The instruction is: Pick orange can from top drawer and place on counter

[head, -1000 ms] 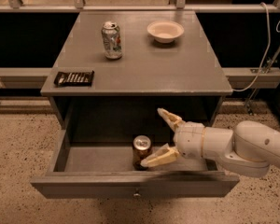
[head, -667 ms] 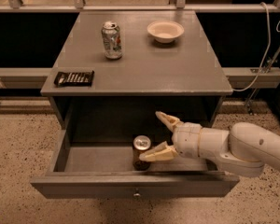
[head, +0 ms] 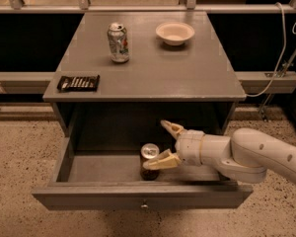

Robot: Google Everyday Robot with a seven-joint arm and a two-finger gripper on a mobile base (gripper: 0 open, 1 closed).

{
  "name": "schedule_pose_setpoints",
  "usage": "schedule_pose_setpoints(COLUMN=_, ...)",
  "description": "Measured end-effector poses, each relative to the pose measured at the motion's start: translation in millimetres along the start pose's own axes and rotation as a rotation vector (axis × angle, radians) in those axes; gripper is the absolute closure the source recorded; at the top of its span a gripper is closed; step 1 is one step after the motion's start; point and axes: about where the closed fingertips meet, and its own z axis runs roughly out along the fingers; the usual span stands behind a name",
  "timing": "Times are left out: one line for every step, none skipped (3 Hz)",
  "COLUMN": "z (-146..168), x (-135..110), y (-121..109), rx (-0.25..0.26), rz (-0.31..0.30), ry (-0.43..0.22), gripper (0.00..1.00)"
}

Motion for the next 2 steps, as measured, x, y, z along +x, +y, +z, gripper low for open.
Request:
schedule_pose_setpoints(z=11.4, x=13.9, y=3.3, rx=-0.017, rz=0.014, ry=0.041, gripper=0.11)
schedule_pose_setpoints(z=20.0, x=22.6, y=7.6, rx=-0.034, rz=0.025, ry=0.061, gripper=0.14)
